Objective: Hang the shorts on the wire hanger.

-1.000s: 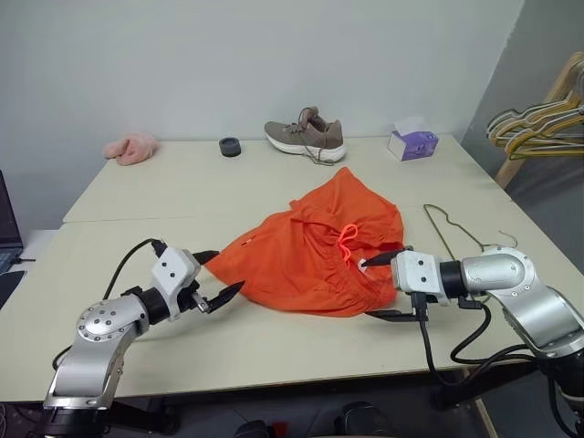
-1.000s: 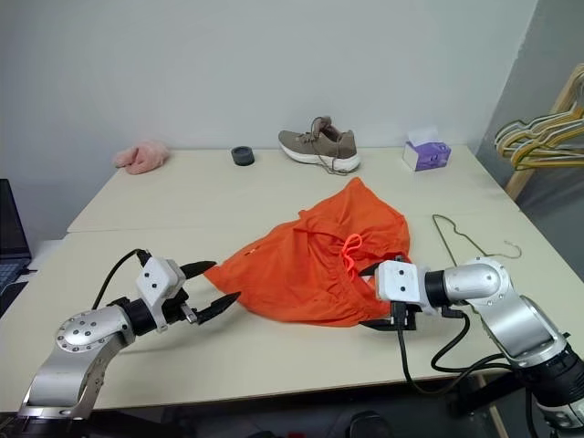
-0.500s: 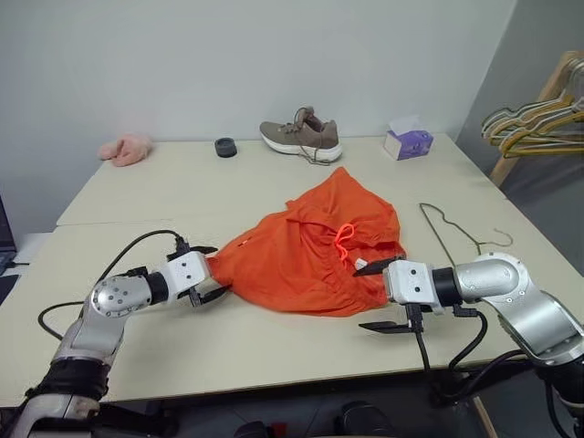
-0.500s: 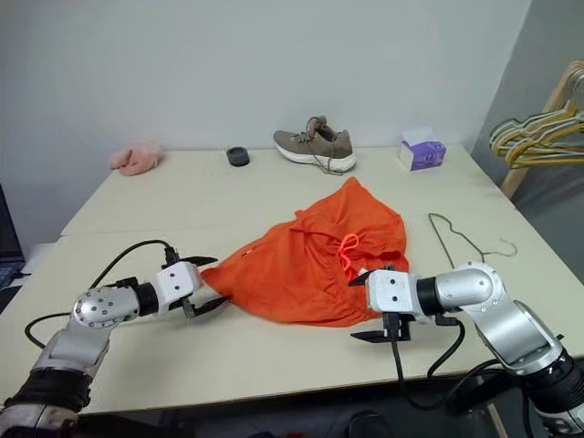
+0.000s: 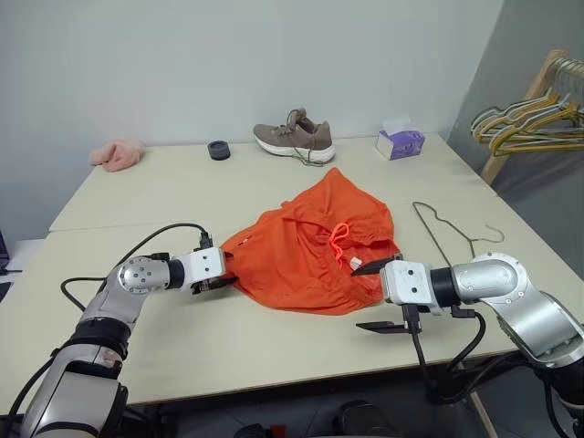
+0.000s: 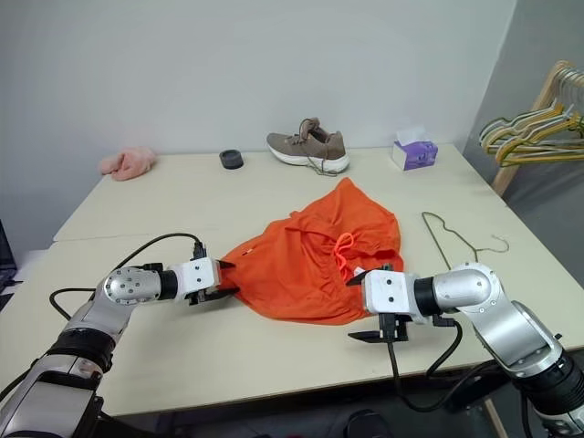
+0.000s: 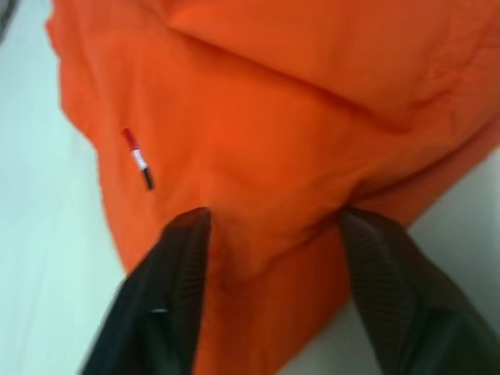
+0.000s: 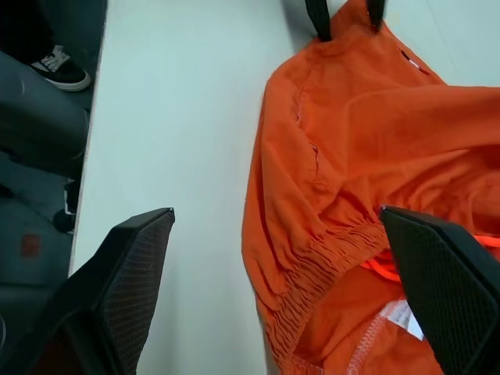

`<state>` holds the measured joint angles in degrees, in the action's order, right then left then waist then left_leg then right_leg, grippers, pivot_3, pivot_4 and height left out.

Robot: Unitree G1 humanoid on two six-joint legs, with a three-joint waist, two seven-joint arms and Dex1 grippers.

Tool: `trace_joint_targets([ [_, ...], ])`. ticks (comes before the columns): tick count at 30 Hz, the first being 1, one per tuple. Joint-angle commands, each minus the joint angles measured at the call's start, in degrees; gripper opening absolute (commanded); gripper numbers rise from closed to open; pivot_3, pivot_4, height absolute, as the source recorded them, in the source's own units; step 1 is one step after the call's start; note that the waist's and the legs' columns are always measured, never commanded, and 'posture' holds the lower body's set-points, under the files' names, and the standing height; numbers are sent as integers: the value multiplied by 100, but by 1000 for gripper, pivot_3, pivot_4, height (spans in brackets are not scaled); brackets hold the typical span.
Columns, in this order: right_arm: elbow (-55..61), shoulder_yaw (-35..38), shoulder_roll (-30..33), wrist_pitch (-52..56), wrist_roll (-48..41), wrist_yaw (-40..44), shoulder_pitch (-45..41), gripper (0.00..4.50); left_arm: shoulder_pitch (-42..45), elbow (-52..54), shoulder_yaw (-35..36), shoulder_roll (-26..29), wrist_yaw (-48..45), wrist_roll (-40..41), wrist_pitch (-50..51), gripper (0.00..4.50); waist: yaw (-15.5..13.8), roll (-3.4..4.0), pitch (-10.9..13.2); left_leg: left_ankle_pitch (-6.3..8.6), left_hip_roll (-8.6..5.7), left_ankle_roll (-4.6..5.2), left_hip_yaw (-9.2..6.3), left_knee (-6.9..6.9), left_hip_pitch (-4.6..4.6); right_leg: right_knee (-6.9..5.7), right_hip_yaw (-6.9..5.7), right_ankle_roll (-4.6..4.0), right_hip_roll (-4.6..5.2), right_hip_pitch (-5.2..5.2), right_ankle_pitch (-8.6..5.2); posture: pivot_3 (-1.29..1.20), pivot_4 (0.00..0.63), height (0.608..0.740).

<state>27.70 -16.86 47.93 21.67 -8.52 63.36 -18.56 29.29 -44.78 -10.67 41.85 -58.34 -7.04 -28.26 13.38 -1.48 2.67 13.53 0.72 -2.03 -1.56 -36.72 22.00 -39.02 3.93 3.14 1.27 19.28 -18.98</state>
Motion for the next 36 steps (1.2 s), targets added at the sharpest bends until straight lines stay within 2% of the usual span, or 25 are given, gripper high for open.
trace_joint_targets([
  [1, 34, 110, 9, -282, 185, -100, -161, 4500, -142, 230, 108, 123, -575, 374, 266, 1360, 52, 0, 0, 0, 0, 0, 0, -1, 0, 0, 1, 0, 1, 0, 0, -283, 0, 740],
  [5, -232, -182, -51, -781, 609, -68, -331, 4500, -356, 828, 396, 273, -935, 897, 721, 112, 129, 1, 1, 0, 3, 0, -3, -2, 3, -1, 2, -3, 8, 1, 2, -272, 0, 740],
  [6, -385, -341, -97, -1039, 819, -55, -430, 4500, -432, 1144, 556, 307, -1015, 1162, 1002, 46, 165, 1, 2, 0, 4, 0, -4, -2, 3, -2, 3, -8, 8, 2, 5, -268, 0, 740],
  [11, -926, -698, -405, -1664, 1193, -20, -776, 4500, -686, 2668, 1130, 381, -1045, 2109, 2375, 46, 161, -3, 4, 0, 8, 0, -24, -7, 12, -7, 5, -21, 7, 3, 13, -237, 0, 740],
  [19, -1104, -735, -504, -2043, 1352, 117, -898, 4500, -1140, 5220, 2208, 682, -550, 3952, 5222, 46, 101, -1, 5, 1, 4, 0, -48, -12, 26, -7, -10, -21, 8, 2, 13, -222, 0, 740],
  [25, -2015, -1142, -714, -2680, 2391, -202, -1312, 4500, -1577, 5858, 2519, 1010, -506, 4216, 5783, 46, 88, 10, 13, 0, 1, -1, -64, -15, 7, -9, -18, -21, -2, -12, 13, -201, 0, 740],
  [33, -2998, -1575, -1083, -3323, 3134, -217, -1834, 4500, -1759, 5980, 2716, 1135, -442, 4258, 5932, 46, 71, 11, 16, -1, -2, -2, -64, -22, -2, -6, -16, -23, -8, -15, 13, -192, 0, 740],
  [34, -3098, -1627, -1124, -3430, 3237, -263, -1870, 4112, -1776, 5992, 2714, 1140, -431, 4252, 5928, 0, 70, 11, 16, 0, -2, -2, -65, -20, -2, -6, -16, -23, -7, -15, 13, -190, 0, 740],
  [36, -3262, -1668, -1218, -3547, 3348, -338, -1937, 3608, -1794, 6004, 2716, 1143, -416, 4250, 5927, 0, 69, 11, 17, 0, -2, -2, -66, -18, 0, -7, -18, -23, -7, -16, 13, -188, 0, 740],
])
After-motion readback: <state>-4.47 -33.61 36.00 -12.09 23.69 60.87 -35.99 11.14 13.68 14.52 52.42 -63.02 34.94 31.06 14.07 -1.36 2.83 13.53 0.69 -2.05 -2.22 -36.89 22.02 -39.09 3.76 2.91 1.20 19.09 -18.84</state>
